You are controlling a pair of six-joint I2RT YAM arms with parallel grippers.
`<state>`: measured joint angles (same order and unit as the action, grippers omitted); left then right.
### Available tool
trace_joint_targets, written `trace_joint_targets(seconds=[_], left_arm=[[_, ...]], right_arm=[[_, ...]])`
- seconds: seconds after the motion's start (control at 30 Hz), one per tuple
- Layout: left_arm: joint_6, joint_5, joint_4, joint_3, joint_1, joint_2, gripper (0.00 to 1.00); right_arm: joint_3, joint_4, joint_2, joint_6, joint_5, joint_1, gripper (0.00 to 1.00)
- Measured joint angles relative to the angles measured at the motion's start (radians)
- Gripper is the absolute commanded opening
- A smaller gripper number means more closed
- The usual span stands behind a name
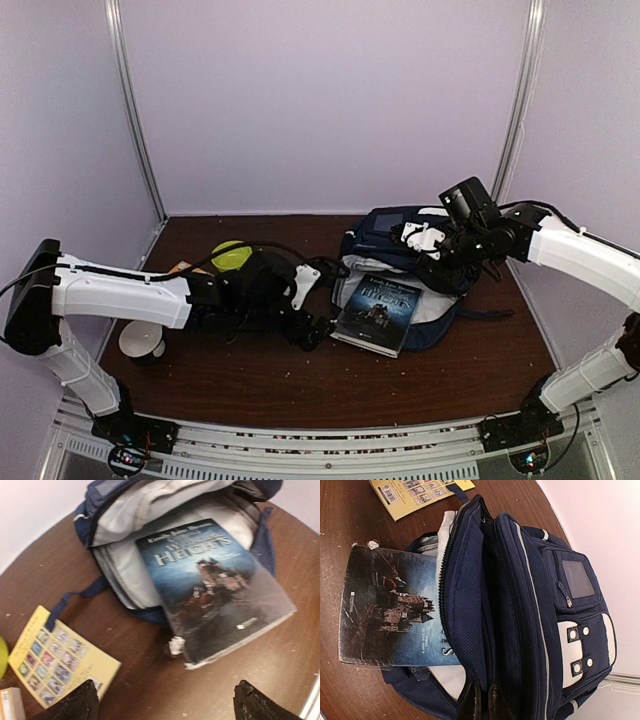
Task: Pack the student bag
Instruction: Place the book in the largest pocket of the bag, then pick up the book from the largest pocket of the bag.
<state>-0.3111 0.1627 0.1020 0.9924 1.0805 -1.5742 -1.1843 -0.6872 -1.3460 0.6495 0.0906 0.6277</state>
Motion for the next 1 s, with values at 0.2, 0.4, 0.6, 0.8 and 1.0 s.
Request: trace_joint_targets(seconds=[0.2, 0.4, 0.6, 0.8, 1.0], left_arm=[[0.237, 0.181, -0.033, -0.027, -0.009, -0.033, 0.67], [0.645, 0.263, -0.228, -0.117, 0.194, -0.066, 0.68], [0.897, 0.356, -0.386, -0.083, 0.273, -0.259, 0.67], [1.086, 0.454, -0.53, -0.015, 0.276, -0.415, 0.65], [1.206, 0.51, -0.654, 0.047, 0.276, -0.496, 0.41]], right_arm=[[0.0, 0.003, 0.0, -0.003, 0.005, -0.002, 0.0], [0.0, 0.003, 0.0, -0.018, 0.018, -0.006, 0.0], [-0.003, 0.002, 0.0, -0.028, 0.027, -0.007, 0.0], [-0.005, 0.0, -0.003, -0.034, 0.042, -0.01, 0.0], [-0.008, -0.002, -0.007, -0.047, 0.046, -0.011, 0.0]])
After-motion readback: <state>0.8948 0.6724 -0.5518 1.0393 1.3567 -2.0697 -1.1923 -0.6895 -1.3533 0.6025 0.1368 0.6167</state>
